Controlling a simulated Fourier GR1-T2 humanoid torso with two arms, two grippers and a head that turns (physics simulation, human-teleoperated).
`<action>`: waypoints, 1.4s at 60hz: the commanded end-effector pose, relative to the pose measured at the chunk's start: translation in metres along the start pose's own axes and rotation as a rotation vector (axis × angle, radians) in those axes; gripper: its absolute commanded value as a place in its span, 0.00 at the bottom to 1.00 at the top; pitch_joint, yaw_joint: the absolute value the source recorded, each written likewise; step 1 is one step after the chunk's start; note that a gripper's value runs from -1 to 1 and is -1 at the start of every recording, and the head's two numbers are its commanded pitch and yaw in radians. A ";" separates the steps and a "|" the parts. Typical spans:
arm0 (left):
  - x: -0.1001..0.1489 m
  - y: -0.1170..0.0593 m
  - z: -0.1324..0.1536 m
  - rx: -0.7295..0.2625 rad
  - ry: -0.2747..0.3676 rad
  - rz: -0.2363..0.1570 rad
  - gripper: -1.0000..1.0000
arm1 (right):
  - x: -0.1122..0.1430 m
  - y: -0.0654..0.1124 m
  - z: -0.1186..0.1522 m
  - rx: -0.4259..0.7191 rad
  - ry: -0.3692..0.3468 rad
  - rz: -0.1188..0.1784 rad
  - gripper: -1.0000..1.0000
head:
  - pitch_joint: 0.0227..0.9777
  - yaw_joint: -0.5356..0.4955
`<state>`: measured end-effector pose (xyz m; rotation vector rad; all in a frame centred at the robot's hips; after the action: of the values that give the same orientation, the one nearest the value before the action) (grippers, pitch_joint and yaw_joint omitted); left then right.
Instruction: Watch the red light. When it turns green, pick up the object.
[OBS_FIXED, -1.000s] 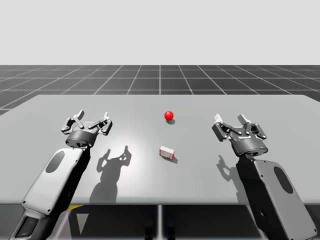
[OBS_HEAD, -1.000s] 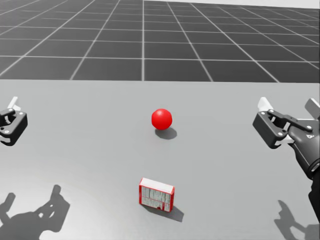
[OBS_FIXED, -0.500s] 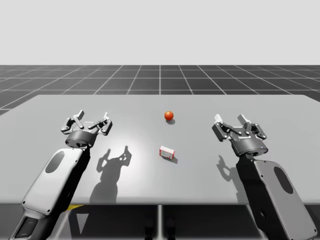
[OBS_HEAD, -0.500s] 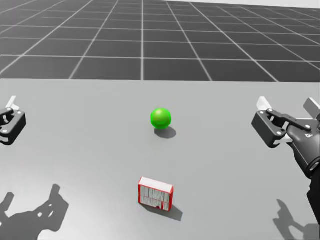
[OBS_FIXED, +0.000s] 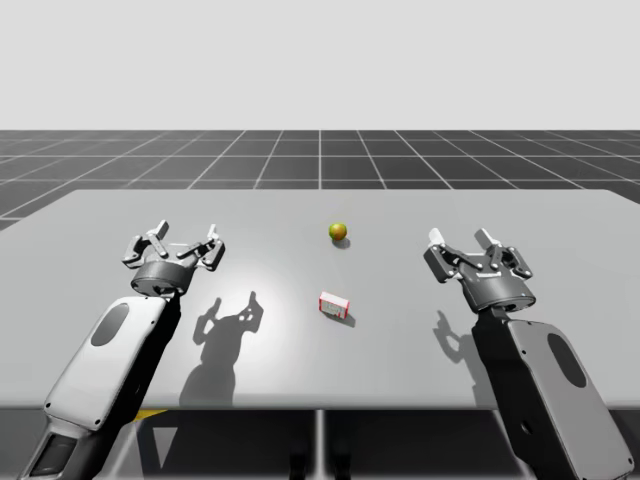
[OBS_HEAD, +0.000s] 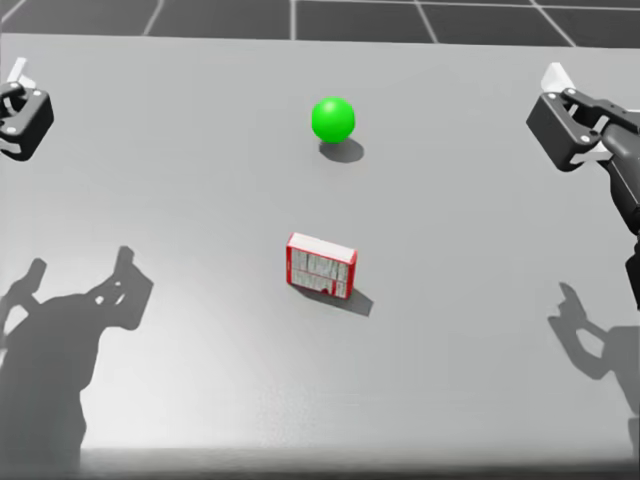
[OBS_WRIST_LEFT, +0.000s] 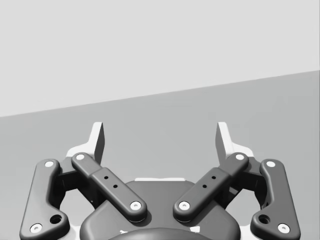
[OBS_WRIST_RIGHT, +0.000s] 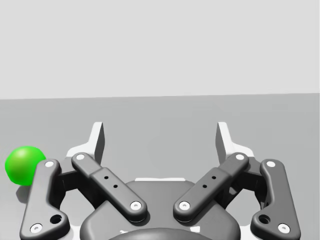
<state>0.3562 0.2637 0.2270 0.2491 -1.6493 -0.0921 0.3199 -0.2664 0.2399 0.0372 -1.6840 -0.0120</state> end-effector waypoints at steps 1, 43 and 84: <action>0.000 0.000 0.000 -0.002 0.000 -0.002 0.00 | 0.000 0.002 0.000 0.002 -0.003 -0.008 0.00 | 0.87 0.47; -0.002 -0.002 -0.002 0.004 0.002 -0.011 0.00 | 0.013 0.013 0.026 0.477 0.125 0.067 0.00 | 0.89 0.48; -0.002 -0.002 -0.002 0.003 0.003 -0.013 0.00 | -0.037 0.057 0.052 0.999 0.282 0.080 0.00 | 0.91 0.45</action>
<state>0.3578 0.2621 0.2244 0.2622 -1.6450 -0.0990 0.2761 -0.2225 0.2110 0.6454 -1.3227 0.7972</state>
